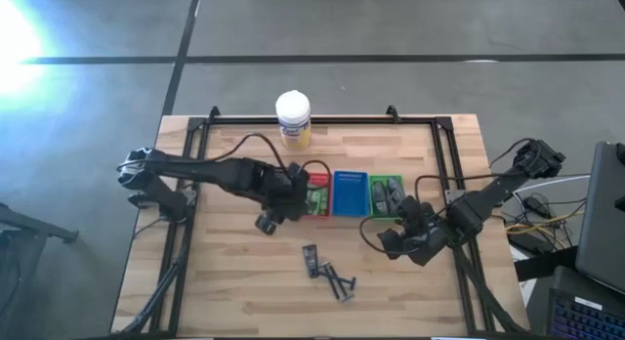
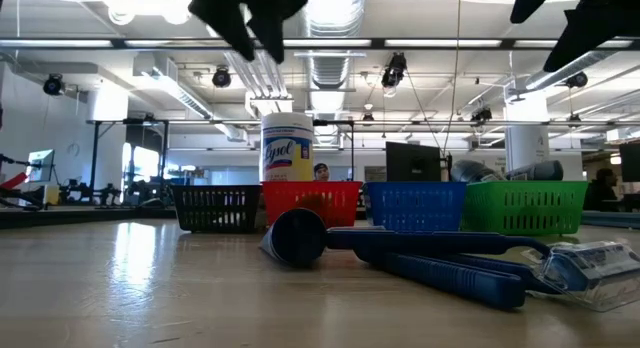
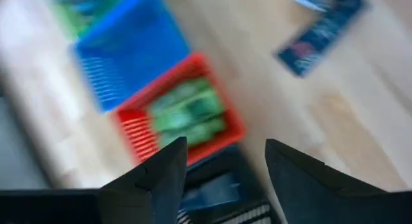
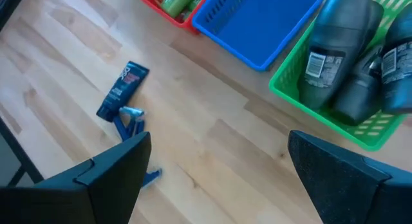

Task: Pick & Place Travel size toiletries
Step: Put the blue shave cream into the black basket

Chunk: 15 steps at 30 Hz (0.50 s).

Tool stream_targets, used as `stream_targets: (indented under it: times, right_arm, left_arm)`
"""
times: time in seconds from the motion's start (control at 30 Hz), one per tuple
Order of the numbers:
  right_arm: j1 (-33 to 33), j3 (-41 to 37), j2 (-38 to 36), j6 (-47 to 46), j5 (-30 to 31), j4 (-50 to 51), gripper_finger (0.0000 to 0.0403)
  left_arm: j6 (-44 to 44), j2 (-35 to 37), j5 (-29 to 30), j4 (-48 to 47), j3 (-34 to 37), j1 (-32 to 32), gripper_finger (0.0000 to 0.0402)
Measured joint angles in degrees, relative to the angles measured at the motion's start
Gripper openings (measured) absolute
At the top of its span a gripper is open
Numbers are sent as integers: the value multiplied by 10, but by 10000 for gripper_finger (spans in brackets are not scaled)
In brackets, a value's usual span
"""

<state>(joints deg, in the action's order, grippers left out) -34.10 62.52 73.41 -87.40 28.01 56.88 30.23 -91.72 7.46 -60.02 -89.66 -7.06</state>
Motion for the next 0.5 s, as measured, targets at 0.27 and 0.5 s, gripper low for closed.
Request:
stream_targets:
  times: [0.27, 0.5]
  right_arm:
    - [19, 0, -1, 11, 5, 2, 364]
    - [19, -1, -1, 10, 2, 4, 364]
  left_arm:
    - [97, -2, -143, 209, 155, -24, 211]
    - [103, -24, -209, 426, 272, -71, 213]
